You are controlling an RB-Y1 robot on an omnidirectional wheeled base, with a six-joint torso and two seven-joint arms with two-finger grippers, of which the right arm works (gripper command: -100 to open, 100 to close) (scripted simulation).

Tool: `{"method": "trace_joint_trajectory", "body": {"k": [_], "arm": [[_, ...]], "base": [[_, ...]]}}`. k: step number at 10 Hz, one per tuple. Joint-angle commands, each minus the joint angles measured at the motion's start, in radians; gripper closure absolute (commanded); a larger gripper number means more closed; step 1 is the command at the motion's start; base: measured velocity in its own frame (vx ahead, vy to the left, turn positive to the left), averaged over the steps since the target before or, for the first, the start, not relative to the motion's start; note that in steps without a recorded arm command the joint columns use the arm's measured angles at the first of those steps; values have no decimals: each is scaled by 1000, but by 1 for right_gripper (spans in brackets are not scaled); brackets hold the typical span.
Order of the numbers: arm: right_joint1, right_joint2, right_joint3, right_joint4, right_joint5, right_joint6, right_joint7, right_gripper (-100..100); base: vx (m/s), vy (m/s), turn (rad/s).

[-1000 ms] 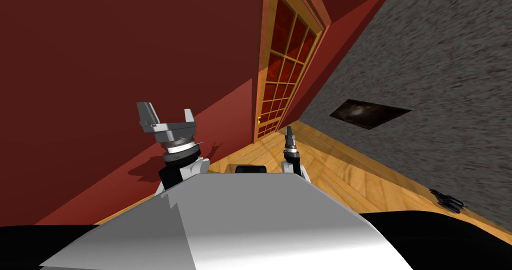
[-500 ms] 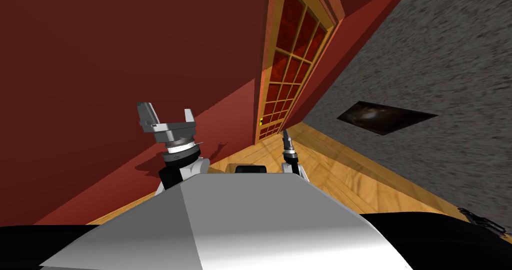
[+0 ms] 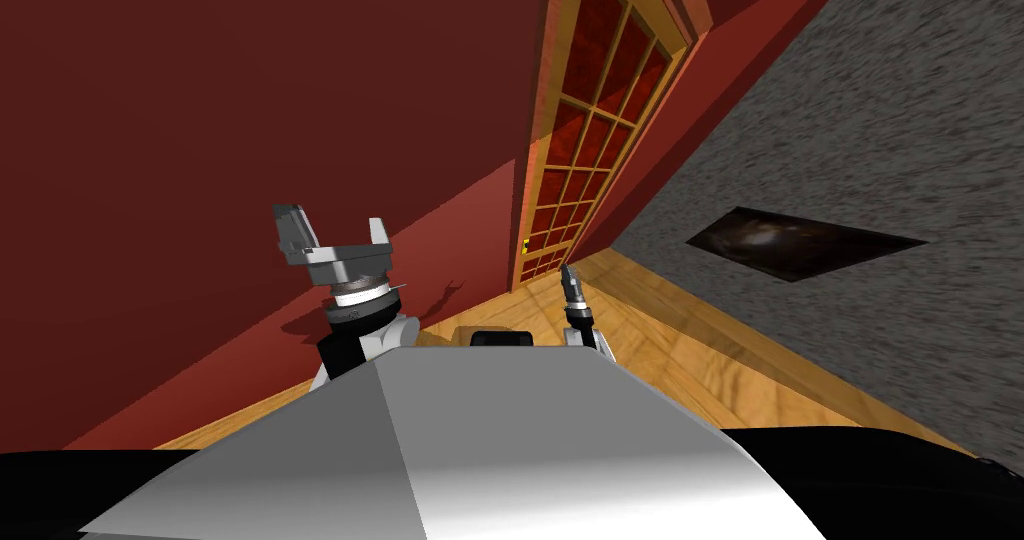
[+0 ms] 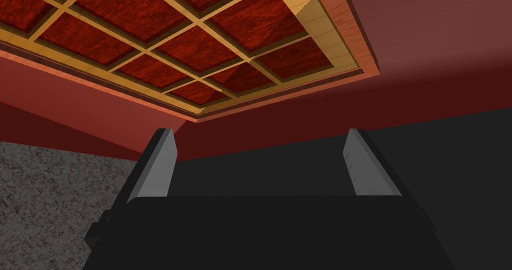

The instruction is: Pull the door open

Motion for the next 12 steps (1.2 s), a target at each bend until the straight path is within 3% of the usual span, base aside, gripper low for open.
{"method": "trace_joint_trajectory", "body": {"k": [1, 5, 6, 8, 9, 12], "arm": [[-6, -1, -3, 30, 8, -10, 18, -100], [-41, -16, -29, 164, 59, -55, 112, -100], [-41, -16, -29, 173, 59, -55, 112, -100], [-58, -23, -41, 239, 85, -78, 159, -100], [-58, -23, -41, 245, 85, -78, 159, -100], [-83, -34, -60, 346, 123, -111, 228, -100]], "base": [[60, -16, 47], [83, -18, 110], [72, -22, 25], [62, -15, 94], [56, -13, 38], [65, -15, 93]]}}
